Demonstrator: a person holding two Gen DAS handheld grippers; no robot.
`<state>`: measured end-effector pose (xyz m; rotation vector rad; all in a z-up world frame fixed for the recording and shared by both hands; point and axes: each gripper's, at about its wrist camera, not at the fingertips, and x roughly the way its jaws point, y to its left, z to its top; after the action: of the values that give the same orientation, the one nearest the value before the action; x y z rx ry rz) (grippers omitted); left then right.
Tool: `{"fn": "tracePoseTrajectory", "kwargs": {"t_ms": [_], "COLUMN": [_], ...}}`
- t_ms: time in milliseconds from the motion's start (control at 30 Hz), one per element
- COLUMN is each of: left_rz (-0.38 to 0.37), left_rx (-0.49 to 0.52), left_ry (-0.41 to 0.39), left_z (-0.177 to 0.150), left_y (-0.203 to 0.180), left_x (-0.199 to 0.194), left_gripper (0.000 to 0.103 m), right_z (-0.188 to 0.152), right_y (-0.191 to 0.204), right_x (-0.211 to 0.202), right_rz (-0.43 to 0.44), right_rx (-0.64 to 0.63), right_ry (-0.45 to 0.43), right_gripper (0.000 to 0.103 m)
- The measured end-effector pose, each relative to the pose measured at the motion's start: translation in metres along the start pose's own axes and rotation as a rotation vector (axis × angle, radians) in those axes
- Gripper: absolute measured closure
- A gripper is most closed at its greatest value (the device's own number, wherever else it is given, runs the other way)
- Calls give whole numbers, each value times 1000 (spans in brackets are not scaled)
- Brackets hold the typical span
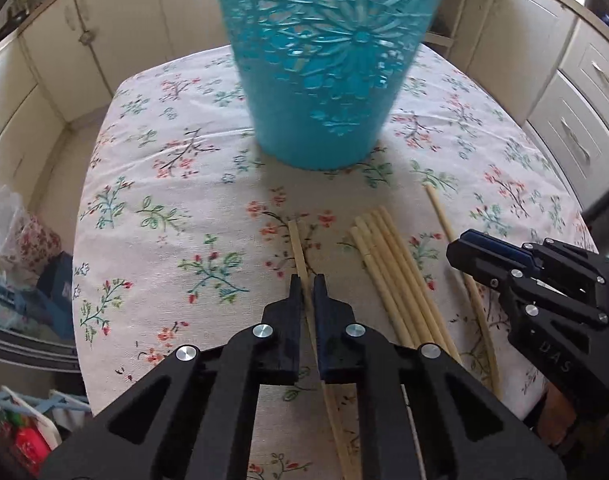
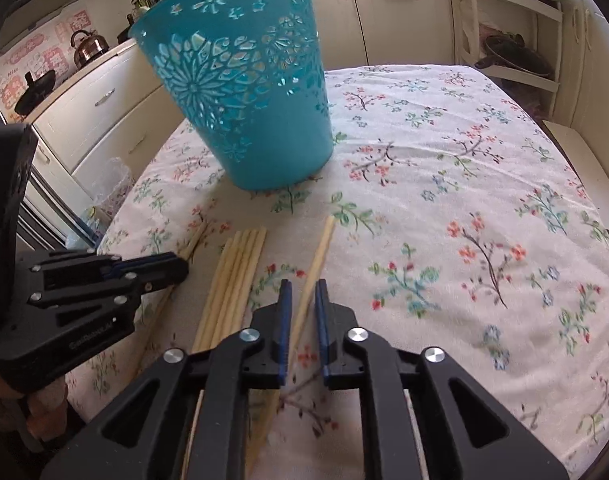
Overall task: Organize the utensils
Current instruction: 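Grasp a chopstick with the right tool while the left tool lifts its chopstick, then lower the left tool's chopstick into the teal cup and open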
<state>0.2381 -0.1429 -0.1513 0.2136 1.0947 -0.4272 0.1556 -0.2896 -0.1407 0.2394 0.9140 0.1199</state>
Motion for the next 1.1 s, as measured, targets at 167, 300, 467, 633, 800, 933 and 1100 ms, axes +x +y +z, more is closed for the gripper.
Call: {"fn": "tracePoseTrajectory", "kwargs": {"t_ms": [167,300,467,633,800,933,1100], "left_rz": [30,37,80,-16,-124,-193,-241], "left_rx": [9,13,21,-41,-99,-146,-155], "left_ry": [-15,14,-20,-97,-255,-431,-612], "left_z": [3,6,8,-2,-10,11,68], "left_y": [-5,-1,-3,5,30,56,61], "left_x": [2,2,5,-6,-60,-127,-176], "left_gripper": [97,94,93,99,99,99,99], "right_z": [4,4,6,4,2,2,3], "right_y": [8,2,6,1,-1,0,-1], "right_x": [5,1,5,3,3,2,3], "right_rz": [-35,-37,-50,-31,-22,-29,-22], "right_rx": [-67,-88,-127,-104,-86,-90,-81], "right_ry": [16,56,60,36,15,11,10], "right_gripper": [96,97,97,98,98,98,98]}}
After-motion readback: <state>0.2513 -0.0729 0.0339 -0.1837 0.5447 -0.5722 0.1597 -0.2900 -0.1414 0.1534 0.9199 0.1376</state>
